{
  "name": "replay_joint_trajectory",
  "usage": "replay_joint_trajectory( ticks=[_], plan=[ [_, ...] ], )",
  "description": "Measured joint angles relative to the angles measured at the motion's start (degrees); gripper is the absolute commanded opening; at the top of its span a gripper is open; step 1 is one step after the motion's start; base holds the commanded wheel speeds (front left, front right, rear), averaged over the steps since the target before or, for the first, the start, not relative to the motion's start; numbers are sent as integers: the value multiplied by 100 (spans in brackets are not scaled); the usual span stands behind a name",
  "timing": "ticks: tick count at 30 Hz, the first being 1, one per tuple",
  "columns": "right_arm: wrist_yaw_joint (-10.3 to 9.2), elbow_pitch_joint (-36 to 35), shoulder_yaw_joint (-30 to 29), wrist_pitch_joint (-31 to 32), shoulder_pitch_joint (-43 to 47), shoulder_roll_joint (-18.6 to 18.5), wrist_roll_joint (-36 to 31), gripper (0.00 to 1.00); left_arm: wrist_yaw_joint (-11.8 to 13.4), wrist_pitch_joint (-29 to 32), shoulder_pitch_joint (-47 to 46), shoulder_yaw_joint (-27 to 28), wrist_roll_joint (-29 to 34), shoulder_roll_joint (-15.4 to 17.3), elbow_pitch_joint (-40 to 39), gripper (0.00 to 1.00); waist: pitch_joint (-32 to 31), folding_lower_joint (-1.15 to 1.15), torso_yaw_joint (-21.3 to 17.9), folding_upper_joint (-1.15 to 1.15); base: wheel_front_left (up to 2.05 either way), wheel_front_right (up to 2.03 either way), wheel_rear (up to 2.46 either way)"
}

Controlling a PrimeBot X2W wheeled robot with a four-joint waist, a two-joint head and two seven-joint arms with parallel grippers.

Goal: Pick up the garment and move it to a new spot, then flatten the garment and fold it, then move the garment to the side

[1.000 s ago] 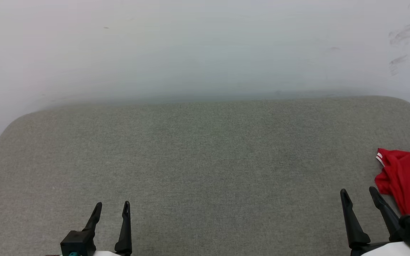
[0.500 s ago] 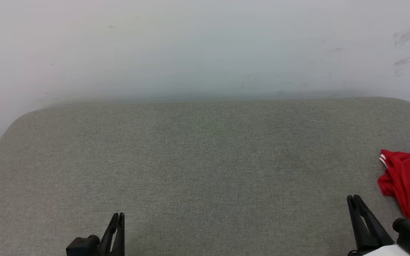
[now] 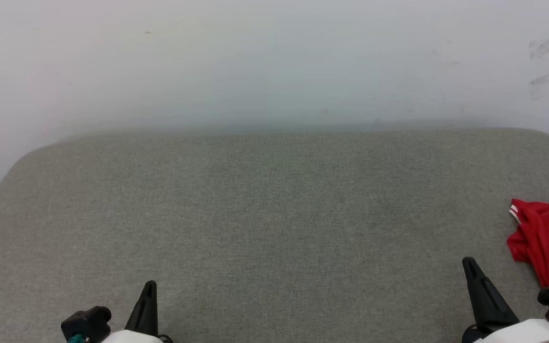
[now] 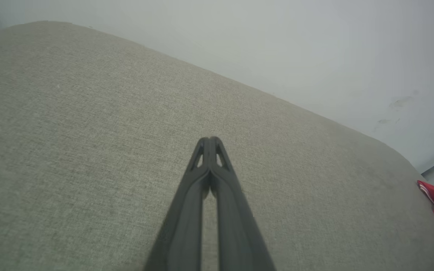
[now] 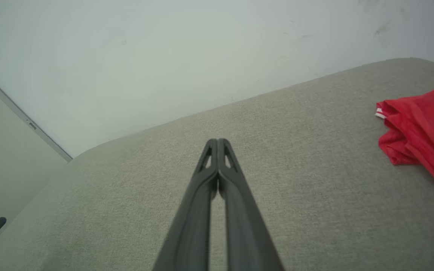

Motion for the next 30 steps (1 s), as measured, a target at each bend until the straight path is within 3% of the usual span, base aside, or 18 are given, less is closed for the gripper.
replay_joint_trajectory(
  ticks=[30],
  plan=[
    [0,736,-2,52,-580,-70,2628,0,-302,637,-412,452,-2345,-171,88,0,94,0,16,0,0,0,0]
  ],
)
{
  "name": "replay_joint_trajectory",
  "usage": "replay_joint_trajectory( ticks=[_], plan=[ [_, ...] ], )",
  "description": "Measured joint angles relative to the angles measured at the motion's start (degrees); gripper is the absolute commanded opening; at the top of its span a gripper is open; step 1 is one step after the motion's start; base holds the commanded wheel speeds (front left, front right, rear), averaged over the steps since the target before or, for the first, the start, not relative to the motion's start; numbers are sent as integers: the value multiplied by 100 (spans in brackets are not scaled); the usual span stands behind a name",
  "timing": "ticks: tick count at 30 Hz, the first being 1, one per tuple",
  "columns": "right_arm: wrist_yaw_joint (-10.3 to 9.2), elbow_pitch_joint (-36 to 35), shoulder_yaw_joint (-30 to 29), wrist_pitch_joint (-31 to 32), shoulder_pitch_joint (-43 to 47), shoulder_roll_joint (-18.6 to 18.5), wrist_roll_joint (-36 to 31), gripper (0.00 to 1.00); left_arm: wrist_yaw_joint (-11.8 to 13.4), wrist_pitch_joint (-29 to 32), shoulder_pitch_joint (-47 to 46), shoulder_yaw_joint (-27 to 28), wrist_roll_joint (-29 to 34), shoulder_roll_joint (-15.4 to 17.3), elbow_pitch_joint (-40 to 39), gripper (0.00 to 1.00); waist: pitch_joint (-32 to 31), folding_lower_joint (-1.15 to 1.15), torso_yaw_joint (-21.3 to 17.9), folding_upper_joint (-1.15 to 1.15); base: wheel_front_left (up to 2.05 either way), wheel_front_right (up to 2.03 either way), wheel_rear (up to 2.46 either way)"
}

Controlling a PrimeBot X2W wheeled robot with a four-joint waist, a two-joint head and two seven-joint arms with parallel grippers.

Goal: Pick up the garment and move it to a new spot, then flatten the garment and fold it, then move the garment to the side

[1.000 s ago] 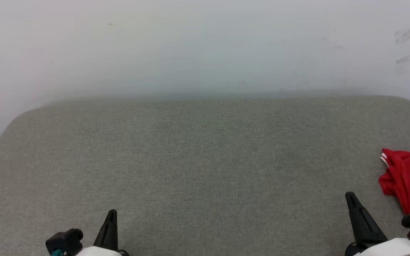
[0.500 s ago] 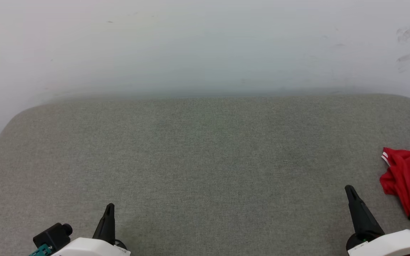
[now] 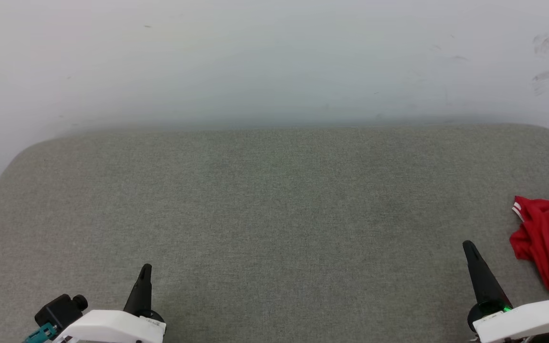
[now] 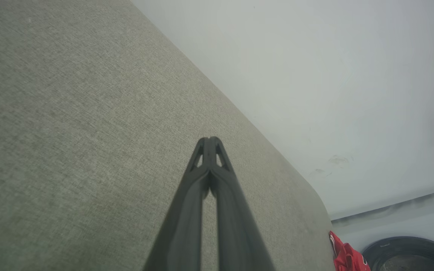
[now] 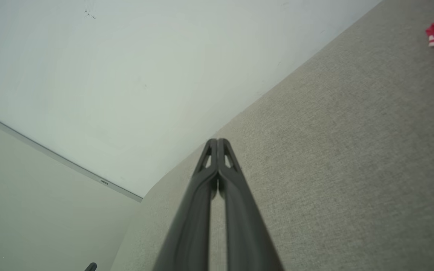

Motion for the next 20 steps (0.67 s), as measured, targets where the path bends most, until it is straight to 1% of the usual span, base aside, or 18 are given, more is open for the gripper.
replay_joint_trajectory(
  ticks=[20],
  plan=[
    [-1,375,-38,67,-304,-15,1336,0,-157,345,-214,241,-1217,-91,51,0,62,0,11,0,0,0,0]
  ],
)
